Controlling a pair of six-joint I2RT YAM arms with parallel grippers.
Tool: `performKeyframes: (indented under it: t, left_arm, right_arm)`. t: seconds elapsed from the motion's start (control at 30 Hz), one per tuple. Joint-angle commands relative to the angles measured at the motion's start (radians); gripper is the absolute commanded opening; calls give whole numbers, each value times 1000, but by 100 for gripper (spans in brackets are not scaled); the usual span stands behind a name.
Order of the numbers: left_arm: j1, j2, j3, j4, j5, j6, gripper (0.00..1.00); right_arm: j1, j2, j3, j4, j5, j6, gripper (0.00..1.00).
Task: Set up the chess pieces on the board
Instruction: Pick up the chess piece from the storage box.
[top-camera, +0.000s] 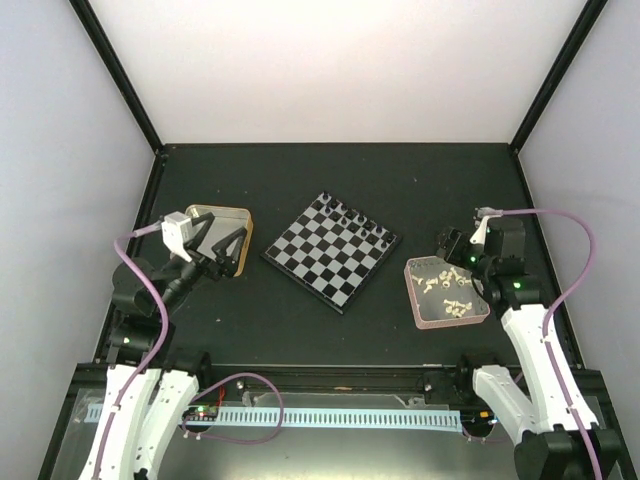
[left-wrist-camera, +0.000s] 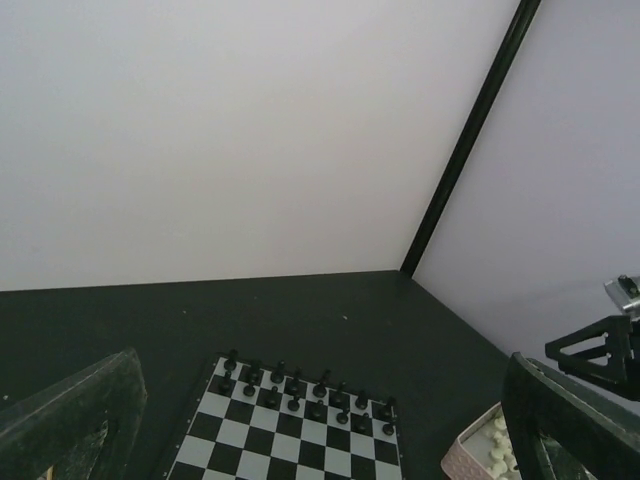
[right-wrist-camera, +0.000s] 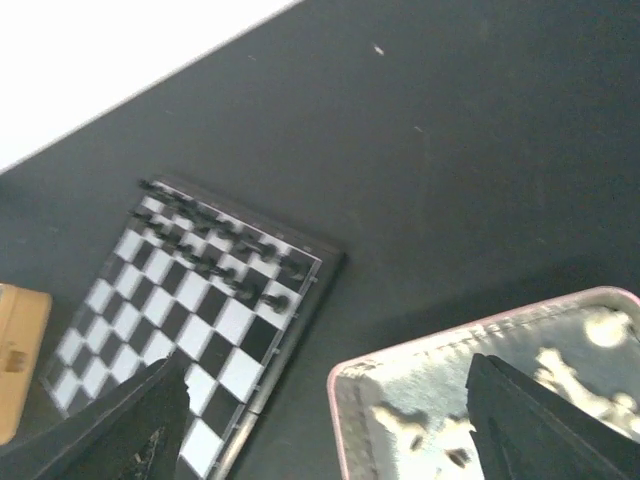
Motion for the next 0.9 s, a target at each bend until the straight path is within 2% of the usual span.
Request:
performKeyframes:
  t: [0.0,0.2,0.27,0.5,0.67,0.87]
  left_arm:
    - [9,-4,-18,59,13,-8,99]
    - [9,37,-58,133,3,-10,99]
    - [9,48,-65,148,1,-9,99]
    - [9,65,-79,131,-7,6,99]
    - [8,54,-88,136,-13,0,99]
    - [9,56,-88,134,-18,-1,99]
  right_arm:
    - [-7,46,-10,-98,131,-6,73]
    - [-7,219,-30,-136,185,2,51]
    - [-4,279,-42,-112,180,11,47]
    - [34,468,-49,-35,241,30,42]
    - [49,537,-45,-3,294,26,32]
    - [51,589,-22,10,351,9,25]
